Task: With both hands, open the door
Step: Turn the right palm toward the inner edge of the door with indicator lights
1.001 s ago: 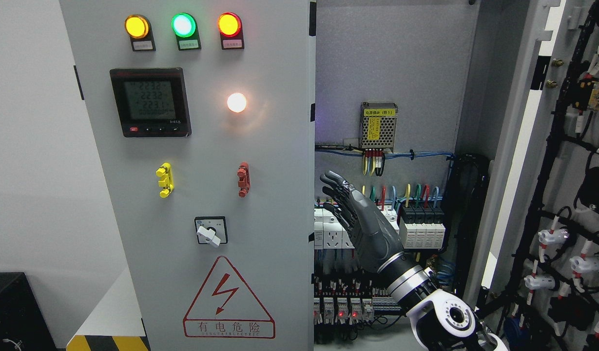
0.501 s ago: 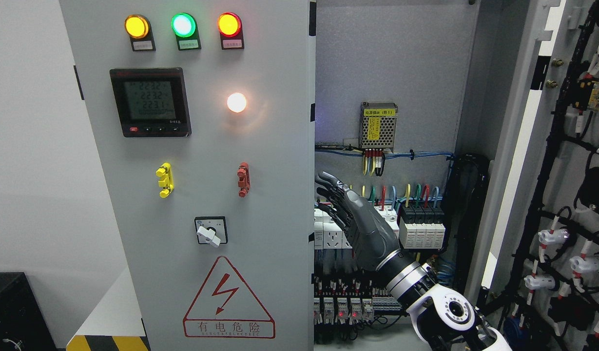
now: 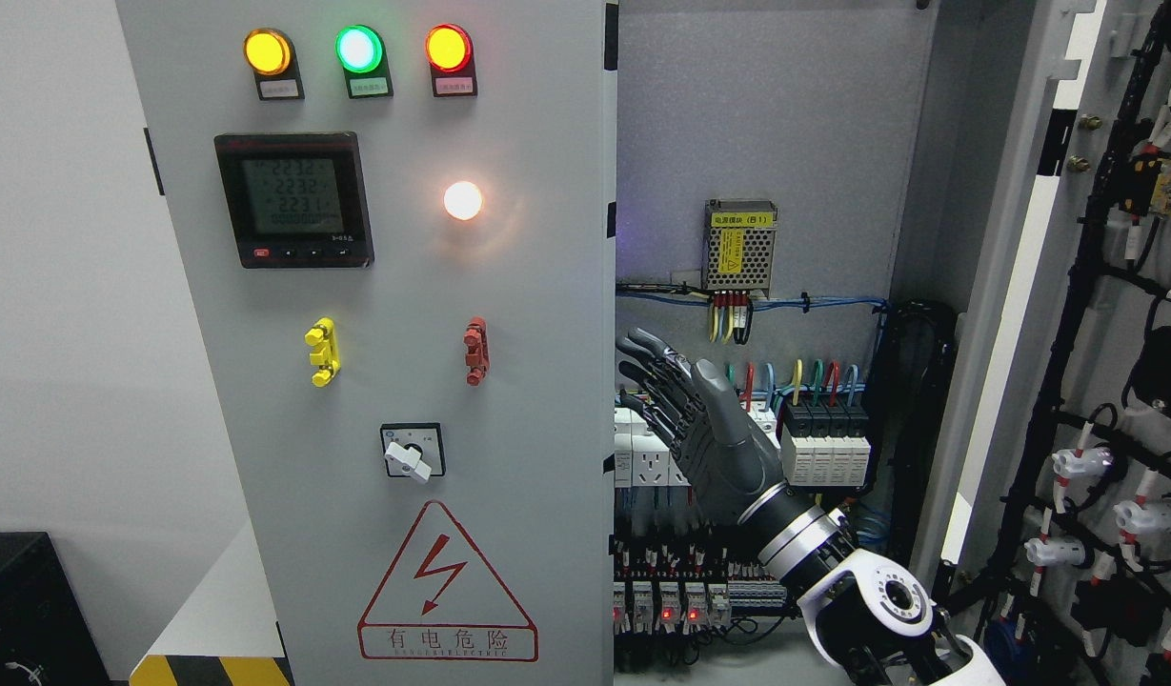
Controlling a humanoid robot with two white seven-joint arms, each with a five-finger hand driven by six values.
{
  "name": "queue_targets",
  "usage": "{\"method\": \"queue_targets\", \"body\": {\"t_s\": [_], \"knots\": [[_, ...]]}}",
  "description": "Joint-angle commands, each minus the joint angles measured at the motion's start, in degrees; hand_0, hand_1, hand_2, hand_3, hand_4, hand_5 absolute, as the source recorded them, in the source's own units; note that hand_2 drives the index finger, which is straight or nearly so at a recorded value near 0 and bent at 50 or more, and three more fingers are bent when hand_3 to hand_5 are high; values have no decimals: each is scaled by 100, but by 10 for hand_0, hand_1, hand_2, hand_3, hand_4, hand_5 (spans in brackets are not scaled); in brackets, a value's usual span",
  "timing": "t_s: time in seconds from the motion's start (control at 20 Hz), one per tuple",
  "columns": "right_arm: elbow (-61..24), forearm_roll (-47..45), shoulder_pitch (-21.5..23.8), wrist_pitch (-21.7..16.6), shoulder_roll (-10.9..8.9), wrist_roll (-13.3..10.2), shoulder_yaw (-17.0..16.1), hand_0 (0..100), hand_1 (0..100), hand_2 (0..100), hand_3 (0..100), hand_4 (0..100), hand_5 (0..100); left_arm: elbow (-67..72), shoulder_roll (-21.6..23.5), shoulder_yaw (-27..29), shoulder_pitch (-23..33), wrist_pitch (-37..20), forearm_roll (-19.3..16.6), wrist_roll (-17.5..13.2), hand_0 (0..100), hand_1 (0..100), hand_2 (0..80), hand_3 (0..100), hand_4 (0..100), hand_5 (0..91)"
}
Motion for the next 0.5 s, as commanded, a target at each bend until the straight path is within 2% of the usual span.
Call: {"method": "queue_targets", "body": {"t_s": [0.0,0.05,0.45], "knots": [[124,-186,-83,12,-37,298,52,56,144,0,0,0,0,0,0,114,193,1,70,0,120,556,0,0,0,0],[159,-177,-100,12,-37,413,52,56,144,0,0,0,0,0,0,114,193,1,70,0,120,556,0,0,0,0],[748,-212,-276,12,-46,475,34,56,143,0,0,0,0,0,0,114,193,1,70,0,120,556,0,0,0,0]]}}
